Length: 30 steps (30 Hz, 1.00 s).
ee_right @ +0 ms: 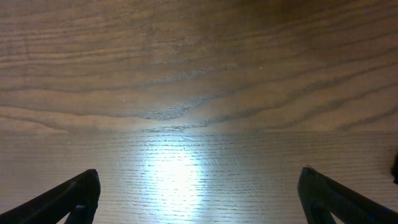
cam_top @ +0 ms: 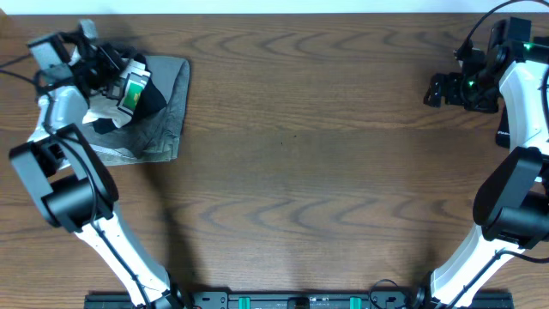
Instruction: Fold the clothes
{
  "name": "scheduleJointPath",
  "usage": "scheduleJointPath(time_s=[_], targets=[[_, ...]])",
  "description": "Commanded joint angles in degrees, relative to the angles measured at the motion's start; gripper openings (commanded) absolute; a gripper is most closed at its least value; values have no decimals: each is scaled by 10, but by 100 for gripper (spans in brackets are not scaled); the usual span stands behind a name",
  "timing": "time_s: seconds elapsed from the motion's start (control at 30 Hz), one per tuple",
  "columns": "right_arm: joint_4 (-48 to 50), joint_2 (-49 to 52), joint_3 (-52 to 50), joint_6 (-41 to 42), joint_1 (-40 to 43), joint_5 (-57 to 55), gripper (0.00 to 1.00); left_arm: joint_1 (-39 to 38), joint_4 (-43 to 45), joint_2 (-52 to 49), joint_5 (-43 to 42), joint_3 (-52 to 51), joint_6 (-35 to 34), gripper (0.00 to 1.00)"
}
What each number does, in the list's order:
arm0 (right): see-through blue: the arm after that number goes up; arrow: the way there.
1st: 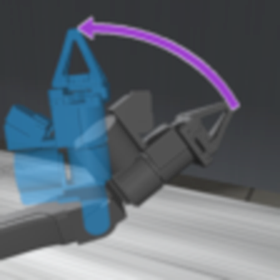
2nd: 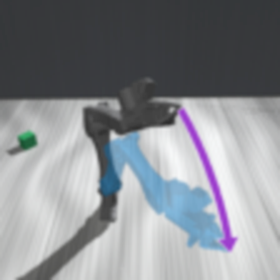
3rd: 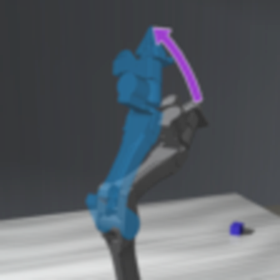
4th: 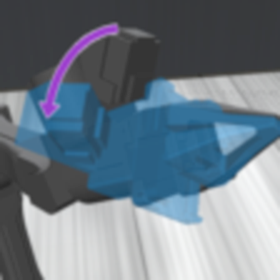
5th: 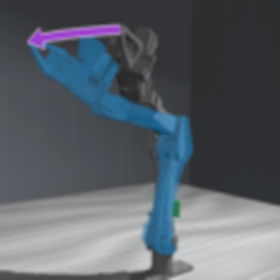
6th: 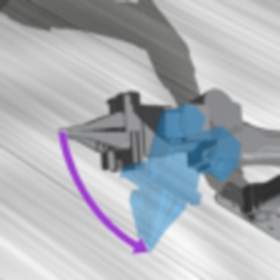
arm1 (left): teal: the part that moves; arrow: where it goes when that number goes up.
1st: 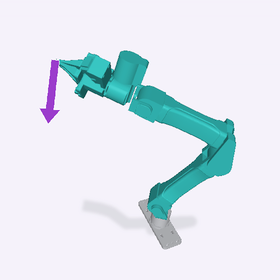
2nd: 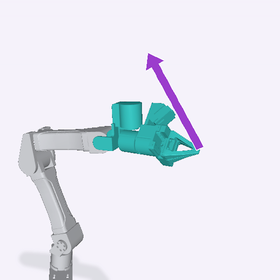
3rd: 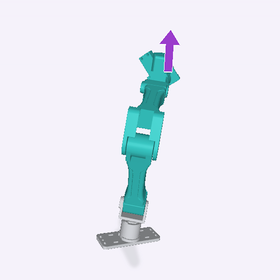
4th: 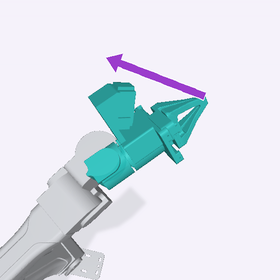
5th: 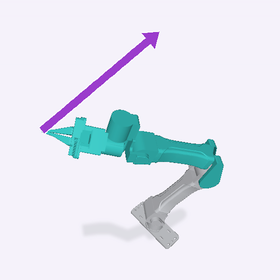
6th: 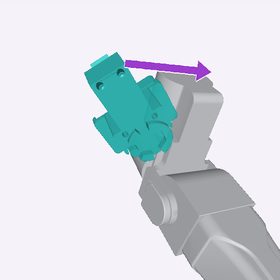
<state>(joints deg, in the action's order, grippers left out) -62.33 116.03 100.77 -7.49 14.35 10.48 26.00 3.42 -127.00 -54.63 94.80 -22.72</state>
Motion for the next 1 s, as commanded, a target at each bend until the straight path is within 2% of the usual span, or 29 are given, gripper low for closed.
scheduleJointPath(time_s=[0.0, 0.2, 0.47, 0.63, 0.73, 0.97], targets=[[0, -1, 2, 8, 3, 0, 99, 28, 41, 55, -7, 6, -70, 6], [0, -1, 2, 8, 3, 0, 99, 56, -1, 43, 112, 4, -75, 6], [0, -1, 2, 8, 3, 0, 99, 65, -3, -36, 180, 1, -54, 6], [0, -1, 2, 8, 3, 0, 99, 66, 1, -76, 178, 1, -41, 7], [0, -1, 2, 8, 3, 0, 99, 66, 5, -68, 143, 5, -42, 6], [0, -1, 2, 8, 3, 0, 99, 55, -8, 61, 131, 10, -61, 6]])
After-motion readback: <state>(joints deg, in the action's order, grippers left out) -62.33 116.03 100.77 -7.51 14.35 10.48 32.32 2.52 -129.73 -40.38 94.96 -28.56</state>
